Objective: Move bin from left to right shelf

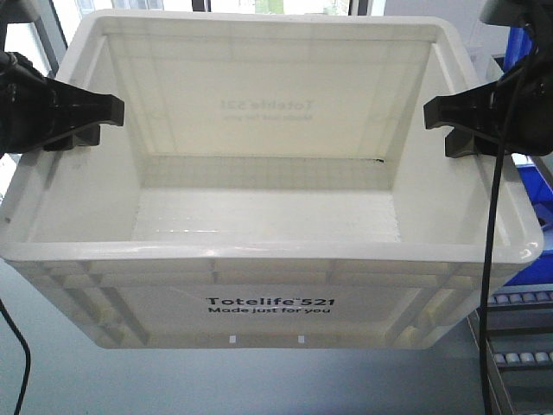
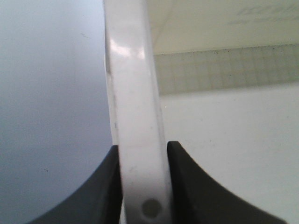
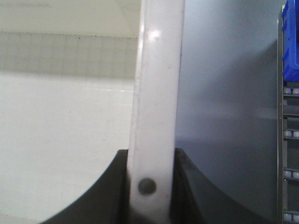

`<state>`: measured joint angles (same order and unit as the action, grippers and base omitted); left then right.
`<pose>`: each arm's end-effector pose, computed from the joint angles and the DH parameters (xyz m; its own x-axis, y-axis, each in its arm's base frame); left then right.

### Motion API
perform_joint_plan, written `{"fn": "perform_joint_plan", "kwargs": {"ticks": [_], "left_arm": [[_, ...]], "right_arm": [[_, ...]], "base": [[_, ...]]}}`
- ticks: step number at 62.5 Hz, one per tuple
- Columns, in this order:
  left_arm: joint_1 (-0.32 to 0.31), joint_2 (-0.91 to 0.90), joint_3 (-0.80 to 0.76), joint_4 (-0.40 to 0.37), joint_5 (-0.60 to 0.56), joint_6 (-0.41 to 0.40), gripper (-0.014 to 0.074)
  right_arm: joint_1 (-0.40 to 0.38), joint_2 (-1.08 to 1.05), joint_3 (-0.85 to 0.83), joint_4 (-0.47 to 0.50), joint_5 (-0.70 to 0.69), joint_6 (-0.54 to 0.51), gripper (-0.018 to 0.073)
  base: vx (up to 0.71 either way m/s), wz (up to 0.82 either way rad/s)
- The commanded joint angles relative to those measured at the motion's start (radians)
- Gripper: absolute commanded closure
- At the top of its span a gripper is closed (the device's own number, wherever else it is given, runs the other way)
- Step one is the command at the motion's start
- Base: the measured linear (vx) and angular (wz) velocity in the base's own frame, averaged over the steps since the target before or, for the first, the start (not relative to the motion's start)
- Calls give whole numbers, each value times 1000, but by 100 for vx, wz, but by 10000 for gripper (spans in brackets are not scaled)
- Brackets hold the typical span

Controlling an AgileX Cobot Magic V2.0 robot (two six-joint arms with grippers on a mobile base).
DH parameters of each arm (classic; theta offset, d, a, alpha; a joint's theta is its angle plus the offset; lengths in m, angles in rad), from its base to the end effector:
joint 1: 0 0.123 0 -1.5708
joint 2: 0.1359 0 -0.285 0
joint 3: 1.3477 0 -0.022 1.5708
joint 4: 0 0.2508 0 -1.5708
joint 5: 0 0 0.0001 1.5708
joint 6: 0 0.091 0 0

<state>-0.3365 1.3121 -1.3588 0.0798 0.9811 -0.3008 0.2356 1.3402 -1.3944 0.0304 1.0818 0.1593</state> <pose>0.2577 -0.0837 0.3931 -0.7564 -0.0034 -0.6541 0.0994 0.9878 -0.1202 0.2637 0.0658 0.3903 -0.8165 -0.0185 -0.5770 -0.1093 0.9863 0.1232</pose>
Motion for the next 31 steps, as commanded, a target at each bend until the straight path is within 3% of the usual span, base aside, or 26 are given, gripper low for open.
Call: {"fn": "perform_joint_plan", "kwargs": {"ticks": [1,31], "left_arm": [[13,-54,-39,97,-69,39,540],[13,-54,-39,97,-69,39,540]], "right_arm": [[-18,-39,-39,-126,-84,-11,568],[-18,-39,-39,-126,-78,-11,568]], "base": [[32,7],[32,5]]}}
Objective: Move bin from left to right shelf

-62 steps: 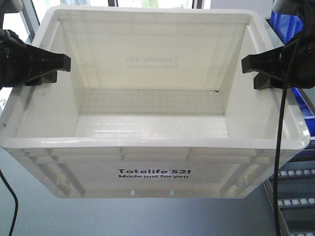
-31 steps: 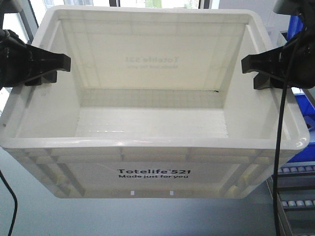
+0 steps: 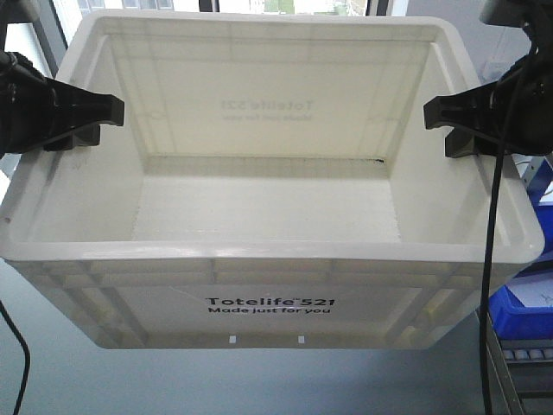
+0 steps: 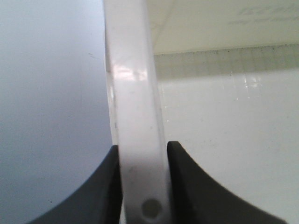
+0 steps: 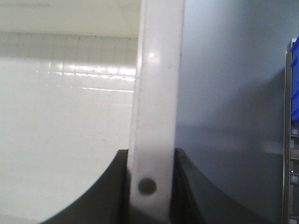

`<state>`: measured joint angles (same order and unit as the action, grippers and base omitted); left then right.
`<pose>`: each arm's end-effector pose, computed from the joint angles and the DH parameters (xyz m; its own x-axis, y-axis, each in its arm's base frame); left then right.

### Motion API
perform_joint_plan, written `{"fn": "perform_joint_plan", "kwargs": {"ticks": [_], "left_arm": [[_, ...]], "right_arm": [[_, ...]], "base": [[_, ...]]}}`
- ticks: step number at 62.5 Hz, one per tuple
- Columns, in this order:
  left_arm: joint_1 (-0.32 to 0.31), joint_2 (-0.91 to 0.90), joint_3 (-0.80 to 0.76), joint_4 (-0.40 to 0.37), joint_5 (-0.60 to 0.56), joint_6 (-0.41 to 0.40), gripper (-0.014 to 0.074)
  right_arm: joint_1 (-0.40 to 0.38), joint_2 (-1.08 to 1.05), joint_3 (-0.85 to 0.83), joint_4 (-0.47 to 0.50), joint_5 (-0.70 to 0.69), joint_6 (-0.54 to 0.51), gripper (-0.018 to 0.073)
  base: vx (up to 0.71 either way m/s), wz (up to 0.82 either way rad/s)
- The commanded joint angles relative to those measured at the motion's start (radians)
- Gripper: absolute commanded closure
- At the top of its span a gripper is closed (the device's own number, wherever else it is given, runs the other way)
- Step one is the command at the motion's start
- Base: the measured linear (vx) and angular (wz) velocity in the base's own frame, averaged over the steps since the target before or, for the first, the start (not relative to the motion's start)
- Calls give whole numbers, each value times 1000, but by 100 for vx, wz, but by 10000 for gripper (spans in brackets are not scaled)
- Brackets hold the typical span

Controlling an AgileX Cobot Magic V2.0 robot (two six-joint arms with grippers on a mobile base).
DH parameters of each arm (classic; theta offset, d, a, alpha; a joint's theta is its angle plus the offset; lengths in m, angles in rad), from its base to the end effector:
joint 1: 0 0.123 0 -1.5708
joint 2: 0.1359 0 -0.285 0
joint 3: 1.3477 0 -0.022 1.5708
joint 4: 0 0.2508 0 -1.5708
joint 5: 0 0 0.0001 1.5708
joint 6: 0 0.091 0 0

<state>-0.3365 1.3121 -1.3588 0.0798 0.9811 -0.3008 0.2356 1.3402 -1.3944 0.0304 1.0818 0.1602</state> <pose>0.2577 -0.0837 0.3931 -0.7564 -0.0034 -0.6541 0.0994 0.9878 -0.1202 0.2637 0.0658 0.3903 -0.8166 -0.0176 -0.5769 -0.1086 0.9864 0.1237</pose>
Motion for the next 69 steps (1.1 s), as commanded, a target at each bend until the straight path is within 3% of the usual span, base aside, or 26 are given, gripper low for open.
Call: {"fn": "perform_joint_plan", "kwargs": {"ticks": [1,36,69], "left_arm": [[13,-54,-39,97,-69,39,540],[13,-54,-39,97,-69,39,540],[13,-54,-39,97,-69,39,540]], "right_arm": [[-18,-39,-39,-126,-78,-12,568],[-18,-39,-39,-125,-79,-12,568],[-18,-39,-39,-126,-78,-12,568]], "base": [[32,2],[31,10],[23,53]]}}
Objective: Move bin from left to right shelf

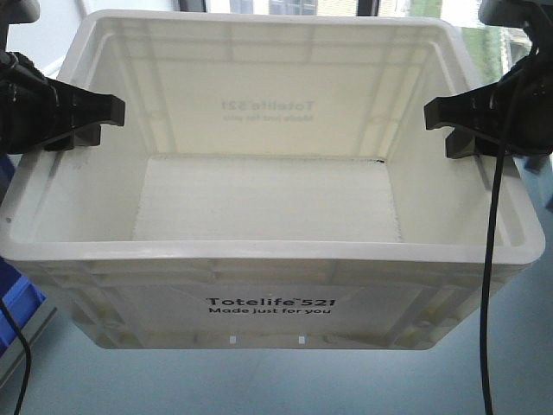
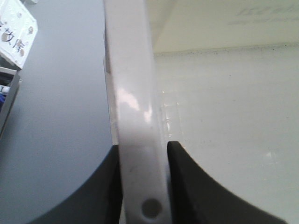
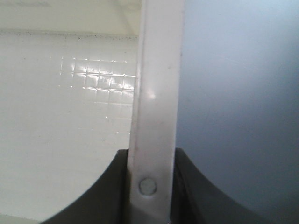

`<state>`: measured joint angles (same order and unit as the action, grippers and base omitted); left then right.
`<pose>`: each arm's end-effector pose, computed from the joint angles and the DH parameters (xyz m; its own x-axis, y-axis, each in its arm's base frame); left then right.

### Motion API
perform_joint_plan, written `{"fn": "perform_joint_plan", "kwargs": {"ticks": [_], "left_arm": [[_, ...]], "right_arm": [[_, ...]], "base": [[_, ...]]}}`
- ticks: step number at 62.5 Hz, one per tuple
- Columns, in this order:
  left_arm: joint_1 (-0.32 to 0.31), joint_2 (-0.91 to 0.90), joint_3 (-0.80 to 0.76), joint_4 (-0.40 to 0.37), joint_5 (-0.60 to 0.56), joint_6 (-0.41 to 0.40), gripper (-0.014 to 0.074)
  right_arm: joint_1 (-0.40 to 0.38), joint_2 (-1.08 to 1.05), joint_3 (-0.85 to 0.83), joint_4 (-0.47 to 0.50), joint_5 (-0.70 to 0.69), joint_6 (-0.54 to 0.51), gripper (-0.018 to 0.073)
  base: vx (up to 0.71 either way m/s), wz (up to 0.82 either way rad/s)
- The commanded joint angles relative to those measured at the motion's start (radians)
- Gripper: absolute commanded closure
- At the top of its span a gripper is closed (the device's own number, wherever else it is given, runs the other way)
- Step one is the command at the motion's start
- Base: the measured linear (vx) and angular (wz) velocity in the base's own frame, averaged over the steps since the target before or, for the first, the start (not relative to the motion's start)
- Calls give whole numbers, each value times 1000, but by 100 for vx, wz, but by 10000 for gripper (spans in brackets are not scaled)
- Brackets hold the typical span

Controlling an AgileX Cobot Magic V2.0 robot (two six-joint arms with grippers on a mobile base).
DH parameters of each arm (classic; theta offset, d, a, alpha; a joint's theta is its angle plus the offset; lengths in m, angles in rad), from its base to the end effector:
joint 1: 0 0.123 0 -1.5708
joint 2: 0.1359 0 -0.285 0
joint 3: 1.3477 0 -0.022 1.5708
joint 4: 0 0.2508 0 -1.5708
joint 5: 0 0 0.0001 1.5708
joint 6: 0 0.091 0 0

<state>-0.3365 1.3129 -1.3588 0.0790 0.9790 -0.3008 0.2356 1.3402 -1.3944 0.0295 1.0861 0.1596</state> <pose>0.2580 -0.0839 0.3930 -0.7558 -0.0040 -0.6548 0.0998 0.9876 -0.1212 0.2634 0.0657 0.3901 -0.8188 -0.0193 -0.5737 -0.1086 0.9866 0.1219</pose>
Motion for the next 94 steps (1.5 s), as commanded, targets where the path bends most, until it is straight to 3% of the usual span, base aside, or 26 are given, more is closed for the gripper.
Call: {"fn": "perform_joint_plan", "kwargs": {"ticks": [1,94], "left_arm": [[13,-55,-39,98,-67,39,540],[13,-55,-39,98,-67,39,540]], "right_arm": [[-18,-39,-39,-126,-83,-11,568],[-18,-39,-39,-126,-81,-11,568]], "base": [[19,63],[14,57]]}}
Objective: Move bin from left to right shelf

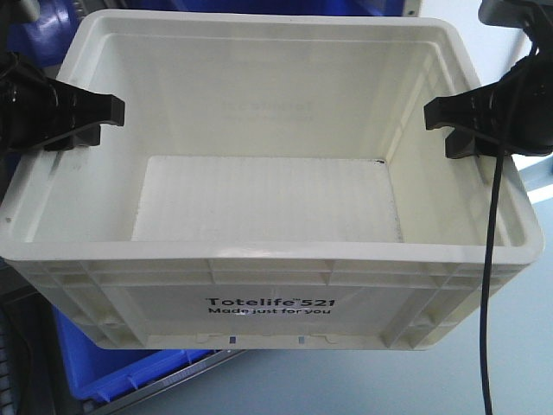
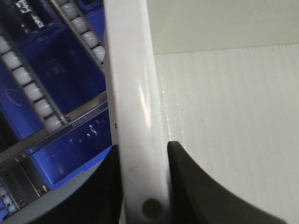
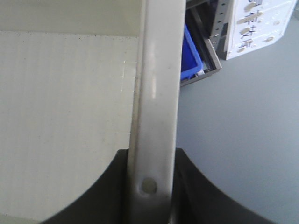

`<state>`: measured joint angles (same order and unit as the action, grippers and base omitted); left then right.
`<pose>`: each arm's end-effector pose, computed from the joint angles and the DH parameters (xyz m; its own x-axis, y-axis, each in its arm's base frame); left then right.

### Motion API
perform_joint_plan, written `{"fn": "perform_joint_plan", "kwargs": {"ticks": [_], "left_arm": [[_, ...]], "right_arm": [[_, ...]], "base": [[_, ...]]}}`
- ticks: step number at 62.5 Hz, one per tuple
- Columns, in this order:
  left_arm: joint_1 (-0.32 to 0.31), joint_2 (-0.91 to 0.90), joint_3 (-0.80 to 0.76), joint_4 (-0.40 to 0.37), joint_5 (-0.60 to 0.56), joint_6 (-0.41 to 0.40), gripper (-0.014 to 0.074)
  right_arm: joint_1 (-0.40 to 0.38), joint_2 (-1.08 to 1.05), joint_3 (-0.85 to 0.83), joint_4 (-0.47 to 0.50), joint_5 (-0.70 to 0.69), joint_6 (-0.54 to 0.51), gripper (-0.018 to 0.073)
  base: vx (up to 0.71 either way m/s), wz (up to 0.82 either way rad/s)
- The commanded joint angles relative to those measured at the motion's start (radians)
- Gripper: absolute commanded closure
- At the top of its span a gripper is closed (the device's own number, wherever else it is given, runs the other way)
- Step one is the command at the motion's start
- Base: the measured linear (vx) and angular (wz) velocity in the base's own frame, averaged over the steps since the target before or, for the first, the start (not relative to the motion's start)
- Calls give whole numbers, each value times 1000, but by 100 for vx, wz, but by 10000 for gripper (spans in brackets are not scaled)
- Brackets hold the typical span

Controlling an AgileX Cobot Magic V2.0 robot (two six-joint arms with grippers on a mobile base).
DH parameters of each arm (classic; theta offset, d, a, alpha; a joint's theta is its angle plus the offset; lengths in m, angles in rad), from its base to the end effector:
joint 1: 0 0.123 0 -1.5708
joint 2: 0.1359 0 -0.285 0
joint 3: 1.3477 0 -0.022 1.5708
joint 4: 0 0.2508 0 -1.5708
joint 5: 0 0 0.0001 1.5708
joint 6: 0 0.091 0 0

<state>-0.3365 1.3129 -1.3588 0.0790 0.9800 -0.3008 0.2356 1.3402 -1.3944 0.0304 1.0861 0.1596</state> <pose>0.2579 -0.0839 0.3930 -0.7564 -0.0038 -0.6541 0.0996 0.9876 -0.1210 0.2634 0.0658 0.3901 -0.8190 -0.0189 -0.5735 -0.1087 0.9865 0.1228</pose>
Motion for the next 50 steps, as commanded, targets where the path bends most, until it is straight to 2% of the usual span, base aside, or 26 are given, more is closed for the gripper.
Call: {"fn": "perform_joint_plan", "kwargs": {"ticks": [1,25,50], "left_arm": [[13,-55,-39,98,-68,39,540],[13,-55,-39,98,-68,39,540],[13,-55,-39,98,-68,39,540]], "right_arm": [[-18,-39,-39,-126,-81,-11,568],[-18,-39,-39,-126,-81,-11,568],[-18,-39,-39,-126,-81,-11,568]], "base": [[9,59],[8,52],[8,33]]}}
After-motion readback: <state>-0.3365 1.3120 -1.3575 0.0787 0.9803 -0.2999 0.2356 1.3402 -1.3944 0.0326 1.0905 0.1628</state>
